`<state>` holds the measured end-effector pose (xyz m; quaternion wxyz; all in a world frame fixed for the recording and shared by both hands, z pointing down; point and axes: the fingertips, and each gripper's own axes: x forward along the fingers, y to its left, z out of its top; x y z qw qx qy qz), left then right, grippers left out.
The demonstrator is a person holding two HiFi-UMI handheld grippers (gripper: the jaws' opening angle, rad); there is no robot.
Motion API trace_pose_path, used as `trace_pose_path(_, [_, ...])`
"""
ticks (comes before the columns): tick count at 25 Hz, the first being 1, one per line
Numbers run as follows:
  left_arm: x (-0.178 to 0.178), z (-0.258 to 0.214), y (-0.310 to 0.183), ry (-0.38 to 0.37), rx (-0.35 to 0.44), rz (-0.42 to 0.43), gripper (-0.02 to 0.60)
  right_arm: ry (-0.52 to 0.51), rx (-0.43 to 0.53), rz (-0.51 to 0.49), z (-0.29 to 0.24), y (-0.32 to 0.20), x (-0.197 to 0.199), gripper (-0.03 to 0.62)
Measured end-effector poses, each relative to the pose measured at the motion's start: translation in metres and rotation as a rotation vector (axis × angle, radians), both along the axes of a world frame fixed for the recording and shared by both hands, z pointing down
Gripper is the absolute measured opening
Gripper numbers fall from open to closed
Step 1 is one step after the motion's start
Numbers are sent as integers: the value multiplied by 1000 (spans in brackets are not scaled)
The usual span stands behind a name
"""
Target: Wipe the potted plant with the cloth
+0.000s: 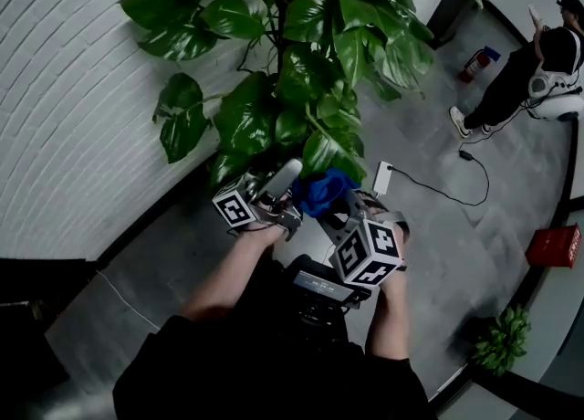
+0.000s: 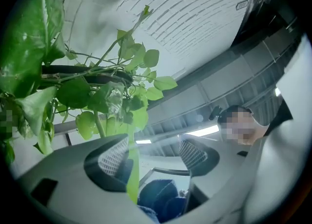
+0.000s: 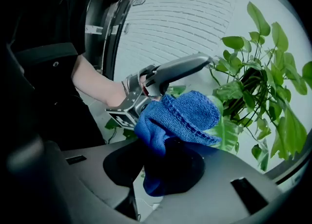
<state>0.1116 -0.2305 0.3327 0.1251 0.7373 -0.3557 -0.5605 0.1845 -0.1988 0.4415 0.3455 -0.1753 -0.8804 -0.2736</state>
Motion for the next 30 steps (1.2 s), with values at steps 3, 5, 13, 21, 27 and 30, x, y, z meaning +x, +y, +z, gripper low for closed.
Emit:
trace_pose_path(3, [4,1,2,-7,-15,-20,316,16,-79,4,14,-5,19,106])
trace_pose_path(5, [7,2,5,-21,-25,-27,316,11,-148,12,22,-10,31,107])
trace_pose_path(13, [20,11,27,-113,-116,-62,315,-325,-686,104,-21,-46,52,107])
trace_pose_path(21, [6,15,61,-144,-143,-84,314,-729,-1243,143,-75,-70,57,107])
trace_pose_path(27, [-27,16,115,-132,-119,-64,314,-842,-1421,213,-77,-41,40,107])
trace_pose_path(30, [-50,11,155,-126,-88,-34,314,-899,-1423,261,-79,-8,28,107])
